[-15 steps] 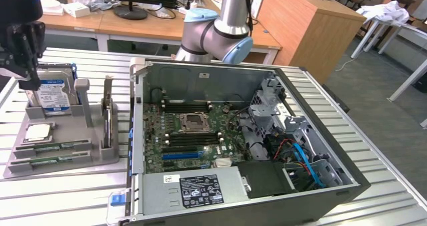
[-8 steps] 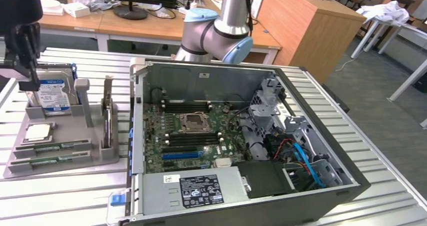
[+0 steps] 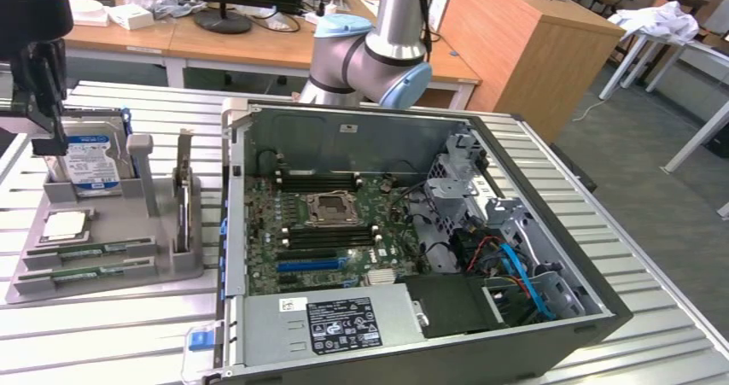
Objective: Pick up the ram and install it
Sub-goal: 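Pick up the ram and move it above insertion slot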
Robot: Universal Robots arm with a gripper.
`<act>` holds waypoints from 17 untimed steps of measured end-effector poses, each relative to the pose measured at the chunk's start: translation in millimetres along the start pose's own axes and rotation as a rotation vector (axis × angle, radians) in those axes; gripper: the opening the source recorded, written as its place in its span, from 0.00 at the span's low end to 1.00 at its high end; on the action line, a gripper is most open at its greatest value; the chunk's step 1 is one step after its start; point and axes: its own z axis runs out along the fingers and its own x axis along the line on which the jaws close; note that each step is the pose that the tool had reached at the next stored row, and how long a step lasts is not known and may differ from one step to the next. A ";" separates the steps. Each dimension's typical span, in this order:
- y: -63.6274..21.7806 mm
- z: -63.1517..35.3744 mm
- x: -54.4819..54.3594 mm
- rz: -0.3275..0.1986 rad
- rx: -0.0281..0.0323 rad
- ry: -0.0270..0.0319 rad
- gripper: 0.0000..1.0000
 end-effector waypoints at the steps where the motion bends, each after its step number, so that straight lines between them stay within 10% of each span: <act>1: 0.0 0.0 0.0 0.000 0.0000 0.0000 0.11; 9: 0.0 0.0 0.0 0.000 0.0000 0.0000 0.42; 17: -0.5 8.7 0.2 -0.001 0.0071 0.0007 0.42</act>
